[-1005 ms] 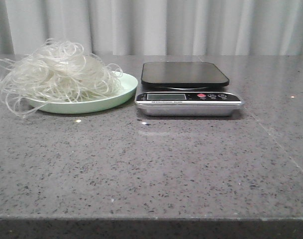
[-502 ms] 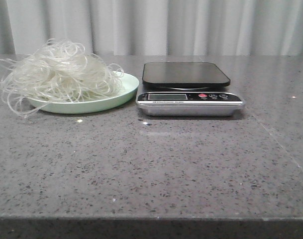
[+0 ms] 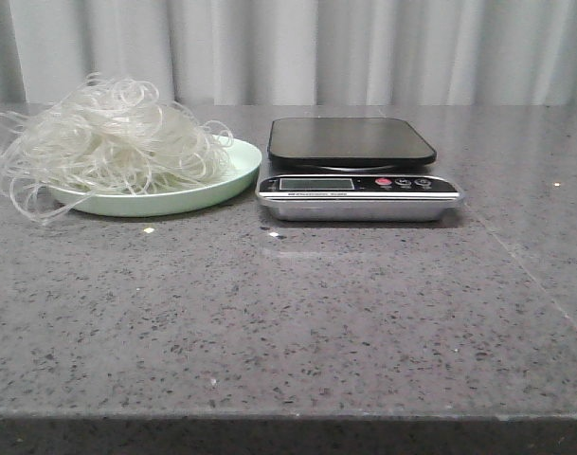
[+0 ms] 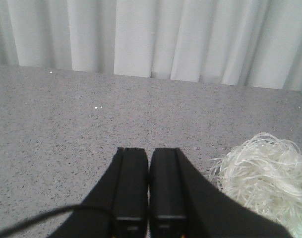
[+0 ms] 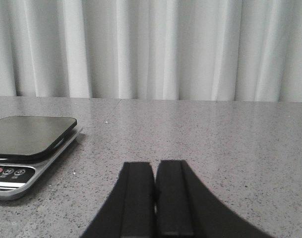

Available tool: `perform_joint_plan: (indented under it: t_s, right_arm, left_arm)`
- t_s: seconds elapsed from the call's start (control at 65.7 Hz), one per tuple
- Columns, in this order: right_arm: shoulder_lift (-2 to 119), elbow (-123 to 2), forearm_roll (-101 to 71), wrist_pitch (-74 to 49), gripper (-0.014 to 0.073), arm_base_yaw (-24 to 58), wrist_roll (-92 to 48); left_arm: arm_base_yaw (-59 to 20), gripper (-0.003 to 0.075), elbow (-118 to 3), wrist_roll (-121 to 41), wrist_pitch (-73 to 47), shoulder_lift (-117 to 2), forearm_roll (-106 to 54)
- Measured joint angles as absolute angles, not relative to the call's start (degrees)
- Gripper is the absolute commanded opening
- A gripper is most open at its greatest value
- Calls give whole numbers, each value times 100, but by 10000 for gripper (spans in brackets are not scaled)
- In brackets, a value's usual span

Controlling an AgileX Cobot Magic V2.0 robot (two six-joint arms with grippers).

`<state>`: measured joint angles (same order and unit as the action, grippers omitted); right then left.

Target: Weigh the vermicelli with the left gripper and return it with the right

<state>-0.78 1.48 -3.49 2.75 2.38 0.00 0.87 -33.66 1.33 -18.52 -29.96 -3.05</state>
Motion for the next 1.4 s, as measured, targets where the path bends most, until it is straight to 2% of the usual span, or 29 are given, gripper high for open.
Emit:
perform_joint_plan:
  t_s: [0.122, 0.228, 0.533, 0.716, 0.959, 1.279, 1.401]
  right_arm:
    - [-78, 148, -349, 275, 157, 238, 0]
    - [-78, 148, -349, 275, 157, 238, 0]
    - [-78, 148, -349, 275, 157, 238, 0]
    - [-78, 148, -349, 275, 157, 238, 0]
    - [-78, 148, -349, 275, 157, 238, 0]
    - [-78, 148, -349, 275, 157, 238, 0]
    - [-78, 148, -349, 275, 157, 238, 30]
  left_arm:
    - [-256, 503, -3731, 92, -1947, -3271, -305]
    - [-650, 571, -4050, 0, -2040, -3630, -305]
    - [-1769, 568, -5010, 0, -2071, -5447, -305]
    - [-2163, 568, -5620, 0, -2234, -6597, -305]
    - [-2300, 568, -6477, 0, -2870, -7898, -315]
    - [-2300, 567, -6773, 168, -3314, -8872, -315]
    - [-2300, 527, -6809, 242, -3324, -9118, -315]
